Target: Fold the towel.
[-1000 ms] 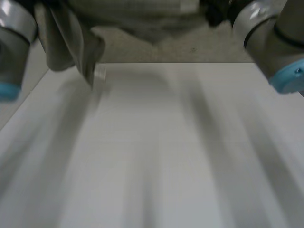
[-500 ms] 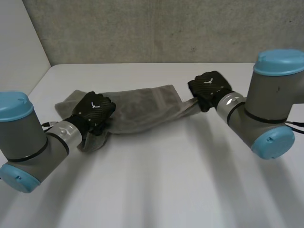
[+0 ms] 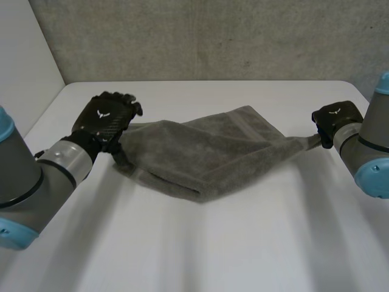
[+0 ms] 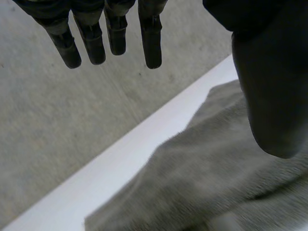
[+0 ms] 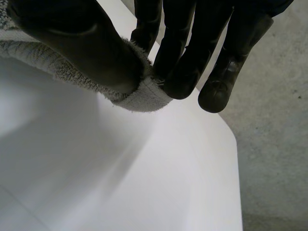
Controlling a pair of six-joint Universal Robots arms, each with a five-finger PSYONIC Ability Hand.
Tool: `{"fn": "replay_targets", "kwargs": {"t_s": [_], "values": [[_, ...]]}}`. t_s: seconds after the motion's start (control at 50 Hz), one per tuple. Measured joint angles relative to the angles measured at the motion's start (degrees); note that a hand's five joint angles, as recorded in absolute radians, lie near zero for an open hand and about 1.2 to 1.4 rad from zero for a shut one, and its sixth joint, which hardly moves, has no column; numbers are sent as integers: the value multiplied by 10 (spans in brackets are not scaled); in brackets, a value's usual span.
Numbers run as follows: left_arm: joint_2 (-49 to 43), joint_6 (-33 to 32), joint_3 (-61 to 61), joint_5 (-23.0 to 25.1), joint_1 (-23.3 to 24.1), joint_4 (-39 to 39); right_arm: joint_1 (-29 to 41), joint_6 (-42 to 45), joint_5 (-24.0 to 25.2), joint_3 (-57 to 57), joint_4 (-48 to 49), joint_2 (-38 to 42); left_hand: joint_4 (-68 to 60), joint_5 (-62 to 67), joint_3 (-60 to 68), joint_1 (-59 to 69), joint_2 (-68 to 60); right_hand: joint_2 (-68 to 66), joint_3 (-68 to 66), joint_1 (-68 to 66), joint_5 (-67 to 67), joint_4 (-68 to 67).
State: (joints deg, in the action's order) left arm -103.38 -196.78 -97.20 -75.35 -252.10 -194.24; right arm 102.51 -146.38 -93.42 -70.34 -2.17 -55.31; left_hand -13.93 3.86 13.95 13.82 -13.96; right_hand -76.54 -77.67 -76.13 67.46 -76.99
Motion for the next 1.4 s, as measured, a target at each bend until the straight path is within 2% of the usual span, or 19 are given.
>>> {"fn": "replay_targets", "kwargs": {"t_s": [0.18, 0.26, 0.38, 0.48, 0.8, 1.0, 1.4], "values": [[20, -16, -54, 47, -11, 101, 0, -26, 12, -28, 35, 1, -21, 23, 21, 23, -22, 0, 0, 0, 0, 0], [18, -55, -74, 84, -22, 131, 3, -28, 16, -32, 42, 2, -51, 54, 52, 54, -52, 0, 0, 0, 0, 0], [-8, -107, -71, 105, -36, 138, 5, -27, 17, -34, 44, 3, -63, 66, 64, 65, -63, 0, 0, 0, 0, 0], [-56, -120, -38, 102, -40, 135, 5, -27, 17, -40, 44, 3, -105, 107, 105, 108, -105, 0, 0, 0, 0, 0], [-149, -117, 55, 91, -37, 134, 7, -25, 18, -59, 59, 3, -96, 93, 97, 96, -95, 0, -1, 0, 0, 0], [-206, -117, 121, 58, -32, 138, 9, -23, 18, -66, 64, 2, -95, 93, 96, 95, -95, 0, -2, 0, 0, 0], [-248, -119, 172, 53, -27, 138, 9, -19, 18, -76, 74, 2, -113, 115, 113, 115, -113, 0, -2, 0, 0, 0]]}}
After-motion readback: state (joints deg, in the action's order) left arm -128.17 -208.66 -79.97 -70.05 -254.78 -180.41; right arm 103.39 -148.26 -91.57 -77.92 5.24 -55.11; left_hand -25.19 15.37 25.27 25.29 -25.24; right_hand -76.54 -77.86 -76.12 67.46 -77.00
